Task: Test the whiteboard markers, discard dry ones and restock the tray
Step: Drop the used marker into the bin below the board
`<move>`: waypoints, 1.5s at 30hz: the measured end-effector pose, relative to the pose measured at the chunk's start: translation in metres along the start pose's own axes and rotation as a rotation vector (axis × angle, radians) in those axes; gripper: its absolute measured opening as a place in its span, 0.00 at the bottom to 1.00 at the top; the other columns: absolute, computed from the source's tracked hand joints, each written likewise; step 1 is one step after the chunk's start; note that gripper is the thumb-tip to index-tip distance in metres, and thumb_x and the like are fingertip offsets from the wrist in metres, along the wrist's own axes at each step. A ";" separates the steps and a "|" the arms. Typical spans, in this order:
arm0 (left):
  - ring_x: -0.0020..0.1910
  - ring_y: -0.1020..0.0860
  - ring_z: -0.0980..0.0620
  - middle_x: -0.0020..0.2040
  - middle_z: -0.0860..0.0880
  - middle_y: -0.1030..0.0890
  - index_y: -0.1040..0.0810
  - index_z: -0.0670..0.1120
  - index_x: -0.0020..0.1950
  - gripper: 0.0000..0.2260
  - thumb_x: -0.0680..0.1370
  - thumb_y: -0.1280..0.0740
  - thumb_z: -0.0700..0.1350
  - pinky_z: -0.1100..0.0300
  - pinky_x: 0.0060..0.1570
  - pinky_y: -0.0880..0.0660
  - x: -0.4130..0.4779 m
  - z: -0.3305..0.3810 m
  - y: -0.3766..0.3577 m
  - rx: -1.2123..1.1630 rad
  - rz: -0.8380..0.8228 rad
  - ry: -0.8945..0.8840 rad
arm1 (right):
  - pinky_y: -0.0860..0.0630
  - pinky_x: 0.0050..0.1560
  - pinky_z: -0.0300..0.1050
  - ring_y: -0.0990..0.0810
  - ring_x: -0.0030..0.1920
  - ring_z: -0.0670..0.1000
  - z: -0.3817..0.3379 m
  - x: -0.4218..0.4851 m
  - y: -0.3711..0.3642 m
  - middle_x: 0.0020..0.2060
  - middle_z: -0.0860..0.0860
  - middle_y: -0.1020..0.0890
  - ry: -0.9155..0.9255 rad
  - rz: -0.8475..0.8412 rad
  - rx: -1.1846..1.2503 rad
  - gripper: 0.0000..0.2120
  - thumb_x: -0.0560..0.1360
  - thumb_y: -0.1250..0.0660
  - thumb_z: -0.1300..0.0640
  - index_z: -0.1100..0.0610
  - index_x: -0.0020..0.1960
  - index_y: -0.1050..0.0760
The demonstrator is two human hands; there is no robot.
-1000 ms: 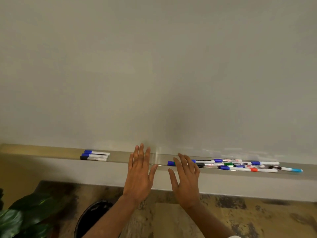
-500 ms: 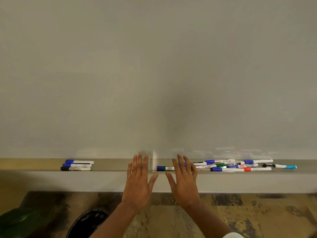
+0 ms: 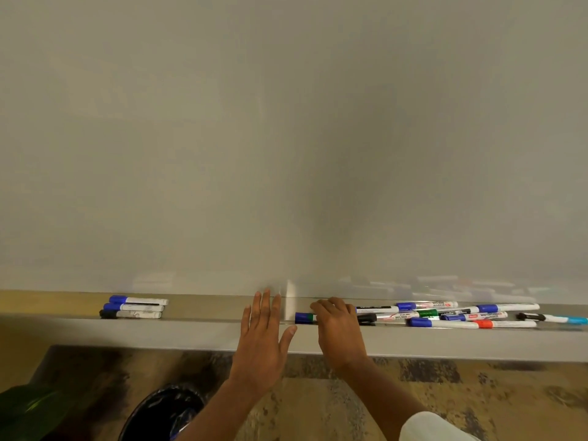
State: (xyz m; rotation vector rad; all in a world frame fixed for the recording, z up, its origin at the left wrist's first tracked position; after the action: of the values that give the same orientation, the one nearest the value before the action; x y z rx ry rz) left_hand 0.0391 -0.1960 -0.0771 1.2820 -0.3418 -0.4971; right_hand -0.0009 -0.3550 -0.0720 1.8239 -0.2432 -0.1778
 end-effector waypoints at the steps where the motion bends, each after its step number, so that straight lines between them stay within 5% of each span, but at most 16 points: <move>1: 0.82 0.61 0.50 0.84 0.47 0.54 0.51 0.49 0.84 0.33 0.84 0.60 0.67 0.54 0.77 0.64 0.001 0.000 -0.002 -0.005 0.001 0.004 | 0.23 0.56 0.52 0.19 0.54 0.53 0.000 0.002 -0.004 0.51 0.49 0.15 0.004 -0.011 -0.005 0.21 0.65 0.20 0.58 0.50 0.56 0.19; 6: 0.81 0.66 0.53 0.84 0.49 0.58 0.59 0.53 0.83 0.33 0.82 0.66 0.68 0.54 0.77 0.67 0.004 0.002 -0.005 -0.051 0.028 -0.011 | 0.24 0.56 0.51 0.19 0.51 0.51 0.000 0.008 -0.013 0.48 0.47 0.15 0.017 -0.020 -0.034 0.18 0.67 0.21 0.57 0.48 0.54 0.19; 11: 0.82 0.59 0.52 0.82 0.46 0.45 0.47 0.49 0.83 0.28 0.86 0.52 0.61 0.55 0.78 0.62 0.009 0.004 -0.007 -0.043 0.047 -0.011 | 0.22 0.53 0.51 0.18 0.48 0.51 -0.001 0.014 -0.014 0.45 0.47 0.15 0.019 0.022 -0.027 0.19 0.62 0.17 0.56 0.48 0.50 0.18; 16: 0.81 0.63 0.58 0.82 0.54 0.53 0.49 0.51 0.83 0.26 0.86 0.56 0.58 0.60 0.79 0.64 0.011 0.006 0.006 -0.208 0.124 -0.023 | 0.21 0.53 0.49 0.18 0.49 0.51 -0.010 0.016 -0.010 0.47 0.49 0.15 0.098 0.144 0.065 0.20 0.63 0.19 0.60 0.51 0.53 0.18; 23: 0.72 0.33 0.61 0.74 0.58 0.30 0.32 0.51 0.78 0.22 0.84 0.42 0.53 0.83 0.64 0.42 0.012 0.000 0.057 -0.756 0.208 0.239 | 0.27 0.57 0.44 0.19 0.53 0.53 -0.037 0.013 0.029 0.52 0.52 0.17 0.068 0.370 0.340 0.13 0.74 0.31 0.62 0.55 0.58 0.21; 26: 0.68 0.25 0.59 0.69 0.55 0.21 0.24 0.52 0.72 0.16 0.83 0.37 0.50 0.76 0.63 0.31 0.014 -0.006 0.082 -1.032 0.265 0.318 | 0.28 0.61 0.42 0.21 0.57 0.51 -0.047 0.011 0.050 0.56 0.50 0.18 -0.027 0.380 0.555 0.12 0.80 0.36 0.57 0.54 0.61 0.22; 30: 0.60 0.18 0.53 0.58 0.54 0.14 0.18 0.52 0.64 0.11 0.82 0.34 0.47 0.49 0.66 0.23 0.019 0.000 0.114 -1.251 0.207 0.311 | 0.24 0.59 0.37 0.21 0.56 0.45 -0.069 0.006 0.090 0.55 0.44 0.20 -0.032 0.353 0.878 0.11 0.80 0.35 0.58 0.52 0.62 0.23; 35: 0.61 0.17 0.51 0.60 0.50 0.15 0.18 0.48 0.66 0.13 0.83 0.35 0.47 0.46 0.68 0.25 0.013 0.017 0.168 -1.433 0.115 0.258 | 0.25 0.50 0.30 0.21 0.55 0.41 -0.096 -0.004 0.145 0.52 0.35 0.20 -0.096 0.305 1.120 0.16 0.79 0.34 0.59 0.38 0.58 0.26; 39: 0.65 0.19 0.45 0.64 0.46 0.17 0.20 0.44 0.68 0.15 0.85 0.39 0.48 0.43 0.72 0.29 0.008 0.030 0.206 -1.506 -0.026 0.167 | 0.18 0.47 0.42 0.18 0.52 0.47 -0.113 -0.014 0.186 0.49 0.41 0.16 -0.112 0.251 1.314 0.14 0.78 0.33 0.62 0.45 0.56 0.21; 45: 0.66 0.21 0.39 0.65 0.41 0.18 0.22 0.40 0.67 0.17 0.85 0.42 0.49 0.39 0.71 0.30 -0.002 0.047 0.264 -1.553 -0.083 0.034 | 0.19 0.42 0.42 0.16 0.46 0.50 -0.133 -0.033 0.243 0.45 0.46 0.14 -0.164 0.196 1.441 0.11 0.78 0.32 0.61 0.48 0.55 0.19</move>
State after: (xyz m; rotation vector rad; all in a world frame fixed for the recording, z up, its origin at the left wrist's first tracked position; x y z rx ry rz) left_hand 0.0559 -0.1800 0.1897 -0.2104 0.1668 -0.5948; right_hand -0.0173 -0.2843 0.1975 3.1833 -0.8037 0.0224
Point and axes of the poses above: each hand's wrist, its own x-axis towards the middle knuckle, its own y-axis out of the back of the hand, z = x × y, the point moved 7 cm from there along x, towards the middle knuckle
